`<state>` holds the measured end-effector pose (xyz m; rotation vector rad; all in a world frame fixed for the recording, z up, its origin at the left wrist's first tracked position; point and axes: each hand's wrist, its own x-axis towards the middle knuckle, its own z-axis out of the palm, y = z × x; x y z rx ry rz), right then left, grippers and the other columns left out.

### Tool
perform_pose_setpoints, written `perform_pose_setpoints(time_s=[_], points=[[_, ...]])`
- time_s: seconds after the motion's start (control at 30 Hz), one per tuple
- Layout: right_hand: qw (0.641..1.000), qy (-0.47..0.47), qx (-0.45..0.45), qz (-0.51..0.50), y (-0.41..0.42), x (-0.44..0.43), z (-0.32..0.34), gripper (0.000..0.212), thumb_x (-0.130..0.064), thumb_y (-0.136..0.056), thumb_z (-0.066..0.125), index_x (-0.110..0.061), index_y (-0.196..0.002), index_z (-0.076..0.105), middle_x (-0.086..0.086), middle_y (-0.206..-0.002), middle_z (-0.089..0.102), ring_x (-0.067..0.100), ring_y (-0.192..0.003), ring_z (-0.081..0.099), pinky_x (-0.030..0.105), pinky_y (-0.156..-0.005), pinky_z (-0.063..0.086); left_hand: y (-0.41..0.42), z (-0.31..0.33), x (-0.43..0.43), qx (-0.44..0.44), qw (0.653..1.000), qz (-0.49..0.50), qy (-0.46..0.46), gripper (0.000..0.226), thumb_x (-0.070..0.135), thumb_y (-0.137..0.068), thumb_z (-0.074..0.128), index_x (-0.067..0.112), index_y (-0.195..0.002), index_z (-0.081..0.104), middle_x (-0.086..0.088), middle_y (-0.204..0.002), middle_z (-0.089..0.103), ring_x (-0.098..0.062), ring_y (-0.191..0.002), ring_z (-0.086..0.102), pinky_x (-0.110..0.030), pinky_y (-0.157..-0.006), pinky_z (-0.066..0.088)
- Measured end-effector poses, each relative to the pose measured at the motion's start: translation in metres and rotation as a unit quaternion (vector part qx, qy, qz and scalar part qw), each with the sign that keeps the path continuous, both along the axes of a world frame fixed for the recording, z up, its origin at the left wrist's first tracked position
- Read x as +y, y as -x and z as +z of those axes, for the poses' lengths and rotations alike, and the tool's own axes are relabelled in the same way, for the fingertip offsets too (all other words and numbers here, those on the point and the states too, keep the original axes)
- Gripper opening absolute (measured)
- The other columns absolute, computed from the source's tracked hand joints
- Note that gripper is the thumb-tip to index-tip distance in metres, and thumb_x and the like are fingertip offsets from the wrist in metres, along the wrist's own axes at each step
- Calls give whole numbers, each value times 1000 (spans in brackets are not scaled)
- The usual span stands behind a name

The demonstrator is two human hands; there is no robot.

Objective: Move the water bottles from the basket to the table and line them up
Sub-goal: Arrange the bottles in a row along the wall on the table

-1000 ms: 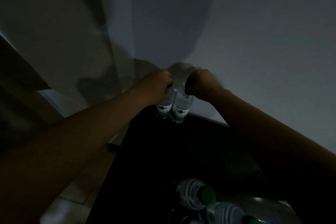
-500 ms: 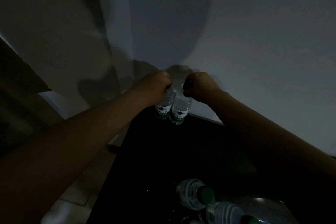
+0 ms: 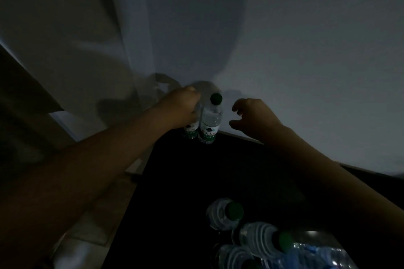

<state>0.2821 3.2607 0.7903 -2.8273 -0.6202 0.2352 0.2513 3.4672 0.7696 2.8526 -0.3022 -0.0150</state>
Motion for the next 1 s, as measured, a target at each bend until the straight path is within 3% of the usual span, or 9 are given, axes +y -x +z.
perform_pose_setpoints(time_s=[0.2,0.43,0.53,0.67,1.0], points=[[999,-33,40,15,74,-60,11,34,-22,-80,75,-7,-110,66,10,-105,68,24,-95,64,37,-85,52,66,8,-36,7,996,-32,84,26,19,-85,61,2,-105,61,-15,-108,58,-31,-99,57,-32,-84,45],[995,-82,61,-5,149,-124,16,29,-21,-79,75,-12,-105,69,2,-95,71,15,-86,66,37,-79,55,144,-4,-89,73,994,-43,65,49,34,-87,60,15,-131,52,-5,-133,50,-22,-122,49,-32,-101,40],[993,-100,67,-17,172,-141,12,27,-22,-79,74,-16,-104,69,-2,-94,70,11,-85,66,32,-78,54,166,-8,-104,97,991,-40,85,56,34,-88,60,16,-139,44,-4,-135,48,-20,-123,48,-31,-102,40],[991,-113,76,-7,192,-155,3,28,-26,-81,73,-20,-108,67,-6,-98,66,5,-84,63,21,-76,53,186,-12,-117,98,988,-16,121,54,30,-89,59,16,-138,44,-2,-136,47,-19,-122,50,-32,-101,42],[993,-51,94,53,196,-145,-17,44,-31,-81,70,-22,-122,58,1,-113,57,17,-95,60,33,-83,52,175,-15,-130,110,993,-29,44,47,33,-85,66,16,-127,54,-5,-115,49,-23,-103,55,-39,-89,47]])
